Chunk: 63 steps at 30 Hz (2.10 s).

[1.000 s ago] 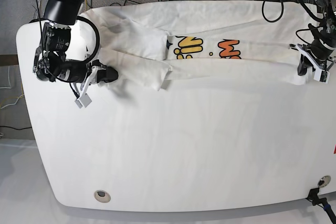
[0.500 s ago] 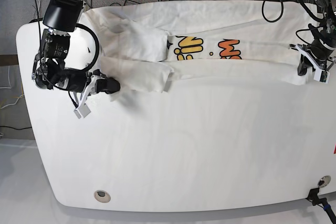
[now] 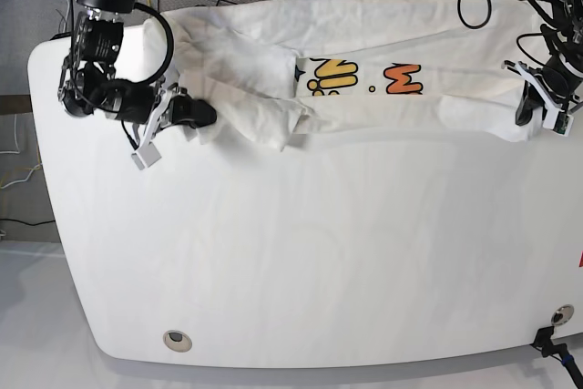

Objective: Fold the T-shirt properly
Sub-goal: 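Drag the held fabric with the right gripper toward the shirt's collar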

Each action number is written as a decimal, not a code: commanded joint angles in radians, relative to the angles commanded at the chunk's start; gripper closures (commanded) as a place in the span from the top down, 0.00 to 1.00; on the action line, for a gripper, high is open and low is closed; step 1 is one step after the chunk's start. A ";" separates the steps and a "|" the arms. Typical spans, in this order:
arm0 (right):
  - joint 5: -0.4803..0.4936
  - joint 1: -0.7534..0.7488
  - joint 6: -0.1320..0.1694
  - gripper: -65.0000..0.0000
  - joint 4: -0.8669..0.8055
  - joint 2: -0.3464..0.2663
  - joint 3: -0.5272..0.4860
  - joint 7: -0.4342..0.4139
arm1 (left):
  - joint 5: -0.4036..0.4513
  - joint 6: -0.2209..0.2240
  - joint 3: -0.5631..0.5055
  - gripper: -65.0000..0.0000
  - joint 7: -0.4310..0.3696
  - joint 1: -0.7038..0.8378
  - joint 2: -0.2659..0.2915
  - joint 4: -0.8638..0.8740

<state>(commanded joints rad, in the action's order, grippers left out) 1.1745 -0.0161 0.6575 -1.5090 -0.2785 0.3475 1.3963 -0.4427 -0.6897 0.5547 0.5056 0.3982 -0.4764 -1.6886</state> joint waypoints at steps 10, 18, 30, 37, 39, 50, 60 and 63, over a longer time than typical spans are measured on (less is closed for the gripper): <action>0.037 -0.104 0.000 0.00 -0.002 -0.008 0.000 0.000 | 0.002 -0.002 0.002 0.00 0.000 0.005 -0.006 0.005; 0.005 -0.109 -0.005 0.00 -0.002 -0.008 0.000 0.000 | 0.112 -0.002 0.000 0.00 0.000 0.003 0.000 0.008; -0.206 0.008 -0.008 0.14 -0.002 -0.008 0.002 0.000 | 0.115 -0.002 -0.003 0.00 0.000 -0.002 0.000 0.032; -0.207 0.009 -0.008 0.67 -0.002 -0.008 0.002 0.000 | 0.120 -0.002 -0.005 0.00 0.002 -0.031 -0.008 0.091; -0.201 0.015 -0.006 0.67 -0.002 -0.008 0.002 0.000 | 0.153 -0.002 -0.005 0.00 0.002 -0.035 -0.006 0.089; -0.207 0.077 -0.006 0.67 -0.002 -0.008 0.002 -0.010 | 0.212 0.006 0.000 0.72 0.000 -0.081 0.020 0.083; -0.201 0.100 0.000 0.67 -0.143 -0.006 0.002 -0.007 | 0.207 -0.002 -0.005 0.72 0.000 -0.097 0.055 -0.055; -0.207 0.086 -0.002 0.67 -0.146 -0.008 0.003 -0.008 | 0.207 -0.002 -0.003 0.72 0.000 -0.058 0.057 -0.098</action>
<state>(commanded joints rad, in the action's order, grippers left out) 0.9674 0.0698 0.6559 -1.6548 -0.2862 0.3506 1.3878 -0.2355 -0.6912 0.5516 0.5056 0.3399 -0.4196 -1.7868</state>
